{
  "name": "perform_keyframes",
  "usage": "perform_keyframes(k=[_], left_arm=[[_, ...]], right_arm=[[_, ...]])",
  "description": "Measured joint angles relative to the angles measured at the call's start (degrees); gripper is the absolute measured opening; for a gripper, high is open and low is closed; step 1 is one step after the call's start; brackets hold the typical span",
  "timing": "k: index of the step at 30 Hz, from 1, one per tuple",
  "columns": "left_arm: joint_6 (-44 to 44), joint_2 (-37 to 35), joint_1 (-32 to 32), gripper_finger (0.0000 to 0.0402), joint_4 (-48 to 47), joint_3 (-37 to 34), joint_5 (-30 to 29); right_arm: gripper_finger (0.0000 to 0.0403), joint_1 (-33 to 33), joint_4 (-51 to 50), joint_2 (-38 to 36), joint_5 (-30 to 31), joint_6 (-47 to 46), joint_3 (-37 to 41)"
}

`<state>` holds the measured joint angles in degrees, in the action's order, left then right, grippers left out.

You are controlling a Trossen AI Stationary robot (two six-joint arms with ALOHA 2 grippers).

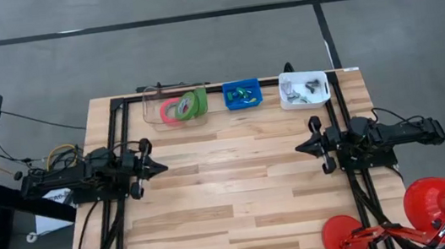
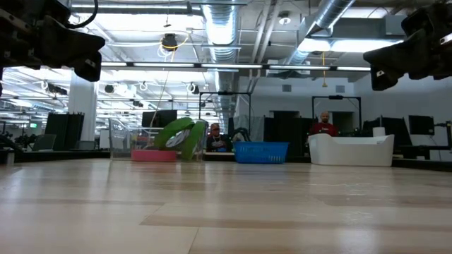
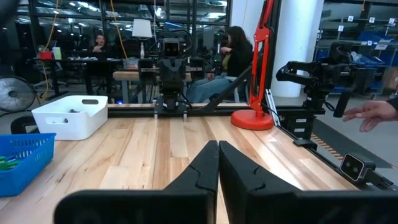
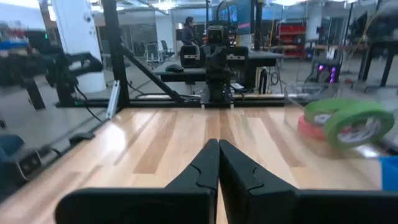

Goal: Pick and place Stapler, Stapler remover, tape
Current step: Return to Home Position

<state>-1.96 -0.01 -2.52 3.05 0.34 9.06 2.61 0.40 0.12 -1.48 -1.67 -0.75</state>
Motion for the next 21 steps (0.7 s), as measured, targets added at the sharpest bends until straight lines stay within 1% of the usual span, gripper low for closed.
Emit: perform_keyframes(k=[4, 11, 21], left_arm=[[0.0, 0.0, 0.0, 0.0004, 0.0, 0.0, 0.0], [0.0, 0.0, 0.0, 0.0004, 0.0, 0.0, 0.0], [0.0, 0.0, 0.0, 0.0004, 0.0, 0.0, 0.0]], right_arm=[[0.0, 0.0, 0.0, 0.0, 0.0, 1.3, 0.0], [0.0, 0.0, 0.0, 0.0, 0.0, -3.2, 0.0], [0.0, 0.0, 0.0, 0.0, 0.0, -3.3, 0.0]])
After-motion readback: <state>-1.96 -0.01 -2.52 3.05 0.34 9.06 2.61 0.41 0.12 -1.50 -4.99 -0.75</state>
